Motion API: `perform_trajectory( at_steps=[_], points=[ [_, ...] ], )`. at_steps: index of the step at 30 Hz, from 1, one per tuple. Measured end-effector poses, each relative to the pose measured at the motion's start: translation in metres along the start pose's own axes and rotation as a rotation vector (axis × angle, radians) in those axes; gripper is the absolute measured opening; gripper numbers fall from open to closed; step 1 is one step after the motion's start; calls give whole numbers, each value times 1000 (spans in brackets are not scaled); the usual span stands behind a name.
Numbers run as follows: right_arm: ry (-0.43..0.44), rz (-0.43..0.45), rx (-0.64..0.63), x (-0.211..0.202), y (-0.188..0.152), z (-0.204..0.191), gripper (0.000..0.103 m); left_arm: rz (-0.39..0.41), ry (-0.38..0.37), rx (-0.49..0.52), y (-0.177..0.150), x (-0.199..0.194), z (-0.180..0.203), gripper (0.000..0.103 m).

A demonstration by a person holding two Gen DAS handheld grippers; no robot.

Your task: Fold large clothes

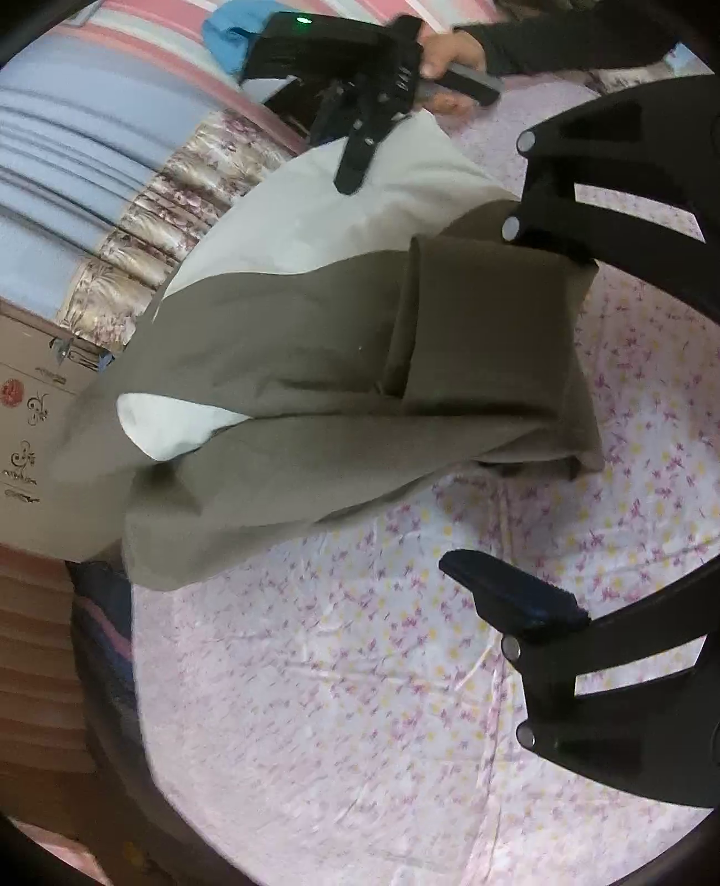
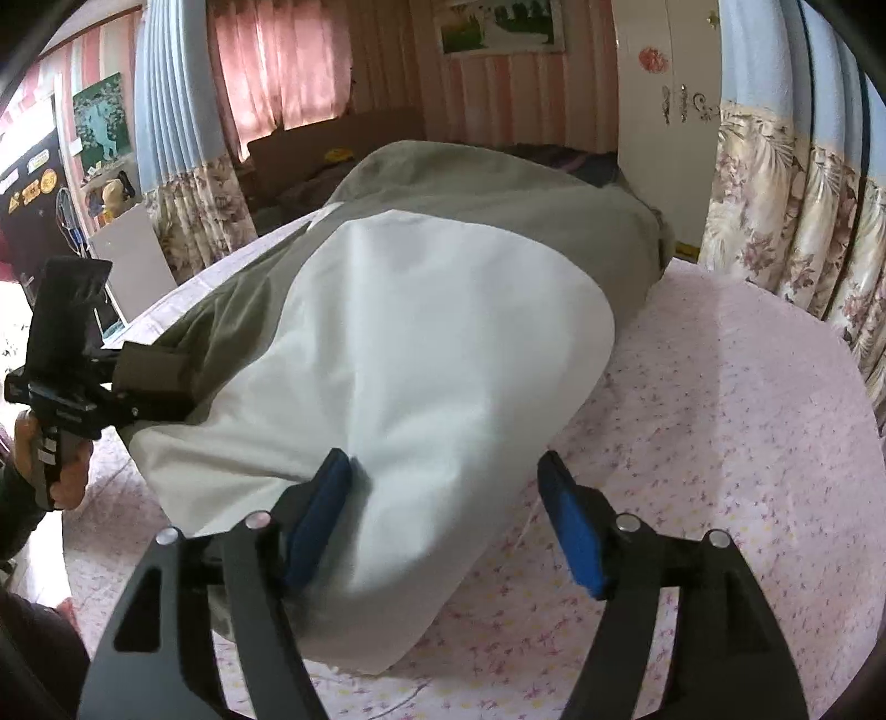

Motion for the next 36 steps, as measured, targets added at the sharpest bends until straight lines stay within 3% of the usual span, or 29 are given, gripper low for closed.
perform_trajectory(
  at_steps=[4, 9, 11, 14, 16, 22, 30, 36],
  points=[
    [-40, 17, 22, -24, -6, 5, 84, 56, 71, 51, 6, -28, 0, 100],
    [-160, 72, 124, -65, -25, 10, 101, 74, 72, 2, 6, -60, -14, 100],
    [-226, 100, 169, -80, -31, 9, 101, 91, 98, -5, 4, -70, -16, 100],
    [-292, 136, 232, -91, -31, 9, 101, 152, 281, -1, 5, -88, -21, 100],
    [-343, 162, 299, -100, -34, 10, 101, 184, 358, -9, 6, -103, -29, 100],
    [-507, 164, 349, -119, -37, 7, 101, 237, 423, -133, 11, -135, -58, 100],
    [-453, 209, 377, -142, -32, -12, 101, 354, 502, -187, 12, -179, -69, 100],
    [-450, 242, 403, -153, -22, -16, 101, 381, 597, -113, 13, -197, -61, 100]
  ],
)
Point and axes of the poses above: each gripper's, at about its wrist camera, not at the fingertips, and x roughly the way its jaws point, z to its right, y to its top, the point moved 6 cm from there along x, roughly the way its jaws point, and after that the axes turned 1 degree about y, right-handed, at the moved point
